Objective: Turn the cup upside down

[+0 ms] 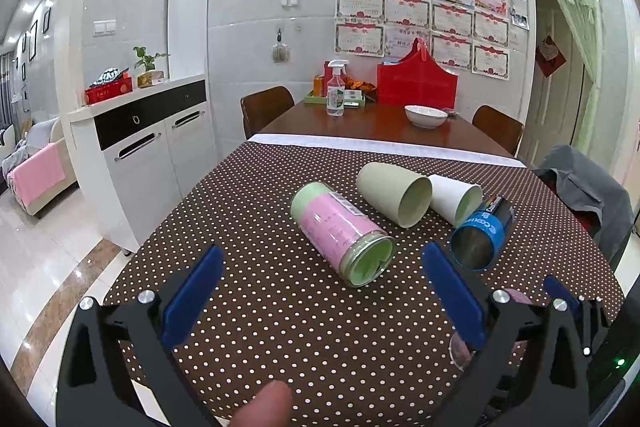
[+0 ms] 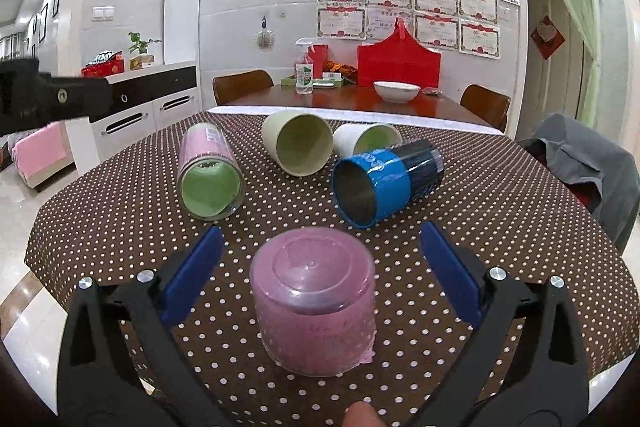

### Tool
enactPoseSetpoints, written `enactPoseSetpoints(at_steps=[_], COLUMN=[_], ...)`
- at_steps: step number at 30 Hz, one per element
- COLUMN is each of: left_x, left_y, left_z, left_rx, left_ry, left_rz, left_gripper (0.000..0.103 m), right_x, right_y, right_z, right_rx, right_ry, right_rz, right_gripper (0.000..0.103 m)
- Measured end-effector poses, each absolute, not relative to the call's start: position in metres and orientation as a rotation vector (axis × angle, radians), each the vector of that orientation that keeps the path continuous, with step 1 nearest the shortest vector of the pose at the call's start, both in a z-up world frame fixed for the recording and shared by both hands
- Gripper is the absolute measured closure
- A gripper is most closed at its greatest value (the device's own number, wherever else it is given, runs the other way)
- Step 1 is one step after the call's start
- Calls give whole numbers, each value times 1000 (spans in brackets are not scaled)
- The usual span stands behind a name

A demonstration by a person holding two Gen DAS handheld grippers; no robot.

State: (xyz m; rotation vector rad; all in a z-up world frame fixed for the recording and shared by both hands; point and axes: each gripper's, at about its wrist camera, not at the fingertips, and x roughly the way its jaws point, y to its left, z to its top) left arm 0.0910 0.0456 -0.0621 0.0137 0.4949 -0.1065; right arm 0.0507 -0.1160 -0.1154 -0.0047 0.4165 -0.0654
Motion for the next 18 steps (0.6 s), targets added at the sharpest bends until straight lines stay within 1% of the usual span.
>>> enactPoseSetpoints(at_steps=[10,18], left_x=[79,63], left_y=[46,42], left_z=[-47,-29], left_rx=[-6,14], left_ry=[434,376], left_rz=[-89,-74], left_gripper=[4,4], right_x=[37,24], right_y=[-126,-144], right_z=[-84,-35], right_rx=[7,62], right_ry=[392,367], right_rz=[-59,-81], right_gripper=[6,6])
